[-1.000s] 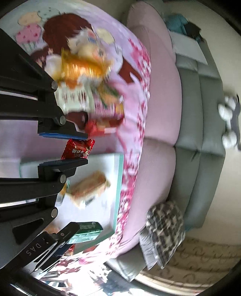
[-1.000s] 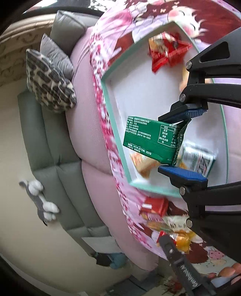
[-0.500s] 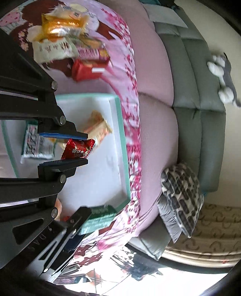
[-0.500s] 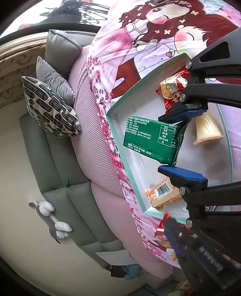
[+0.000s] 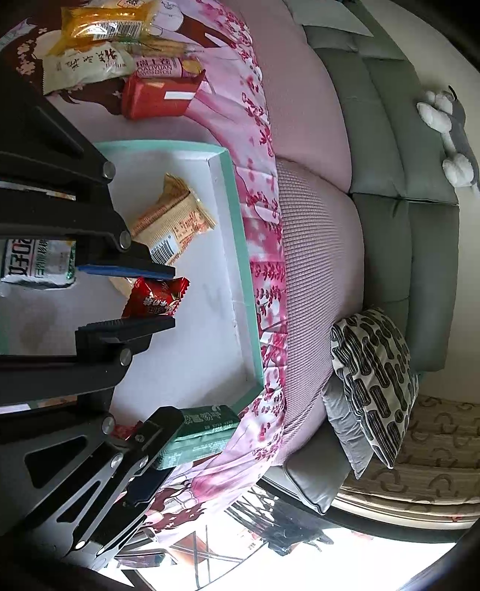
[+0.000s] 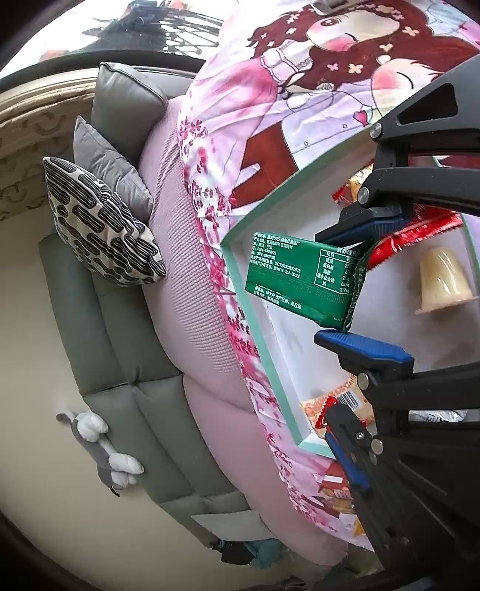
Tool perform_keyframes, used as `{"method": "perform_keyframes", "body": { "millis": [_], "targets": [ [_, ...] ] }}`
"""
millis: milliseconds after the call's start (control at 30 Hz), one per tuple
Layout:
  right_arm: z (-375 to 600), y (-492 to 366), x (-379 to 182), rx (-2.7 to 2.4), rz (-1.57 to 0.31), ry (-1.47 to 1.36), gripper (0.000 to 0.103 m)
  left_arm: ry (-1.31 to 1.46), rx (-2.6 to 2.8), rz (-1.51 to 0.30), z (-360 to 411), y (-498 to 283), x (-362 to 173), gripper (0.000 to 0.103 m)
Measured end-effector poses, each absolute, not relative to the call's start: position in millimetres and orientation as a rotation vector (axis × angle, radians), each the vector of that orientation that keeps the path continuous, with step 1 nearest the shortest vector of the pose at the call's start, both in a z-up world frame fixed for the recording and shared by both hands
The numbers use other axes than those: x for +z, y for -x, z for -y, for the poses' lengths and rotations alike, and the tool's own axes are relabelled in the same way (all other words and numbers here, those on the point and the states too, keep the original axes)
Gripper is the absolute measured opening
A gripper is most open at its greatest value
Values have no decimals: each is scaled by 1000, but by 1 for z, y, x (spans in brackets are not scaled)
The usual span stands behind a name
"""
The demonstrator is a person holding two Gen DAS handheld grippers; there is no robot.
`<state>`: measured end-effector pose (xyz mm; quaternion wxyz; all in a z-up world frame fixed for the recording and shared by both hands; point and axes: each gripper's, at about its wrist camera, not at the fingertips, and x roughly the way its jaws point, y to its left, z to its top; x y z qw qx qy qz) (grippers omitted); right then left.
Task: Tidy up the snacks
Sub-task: 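Carry the red candy and green box over the tray and open both tools, then withdraw both tools from the tray back toward the snack pile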
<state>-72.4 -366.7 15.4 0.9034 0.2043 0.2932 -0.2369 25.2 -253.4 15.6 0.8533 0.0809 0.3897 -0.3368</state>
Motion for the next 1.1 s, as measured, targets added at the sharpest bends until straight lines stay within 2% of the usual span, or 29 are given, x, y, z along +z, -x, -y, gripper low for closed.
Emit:
{"method": "perform_keyframes", "body": {
  "millis": [200,267,333,500,567,600,700,733,800,967,1033,1100],
  "targets": [
    [370,69,12,-515,-632,-393,49,-177,-694,-844,260,-27,8,21],
    [369,69,12,-523,-634,-376,51,-179,-678,-843,258,-27,10,30],
    [369,71,14,-530,-625,-366,50,-168,-655,-844,253,-30,12,48],
    [369,75,18,-531,-619,-365,50,-128,-628,-855,238,-37,19,52],
    [368,75,19,-533,-621,-362,50,-129,-596,-873,232,-39,19,58],
    [368,75,19,-533,-623,-362,50,-129,-575,-885,230,-41,19,64],
    [367,74,17,-535,-640,-357,52,-139,-513,-905,222,-46,17,66],
    [367,73,16,-539,-649,-351,54,-147,-486,-909,220,-48,16,71],
    [365,72,15,-554,-667,-327,68,-156,-441,-914,215,-52,14,86],
    [359,70,16,-572,-669,-282,90,-181,-359,-882,205,-56,10,90],
    [358,70,17,-576,-663,-268,101,-194,-331,-866,204,-58,9,101],
    [356,68,17,-579,-664,-248,103,-196,-308,-849,202,-59,9,103]
  ]
}}
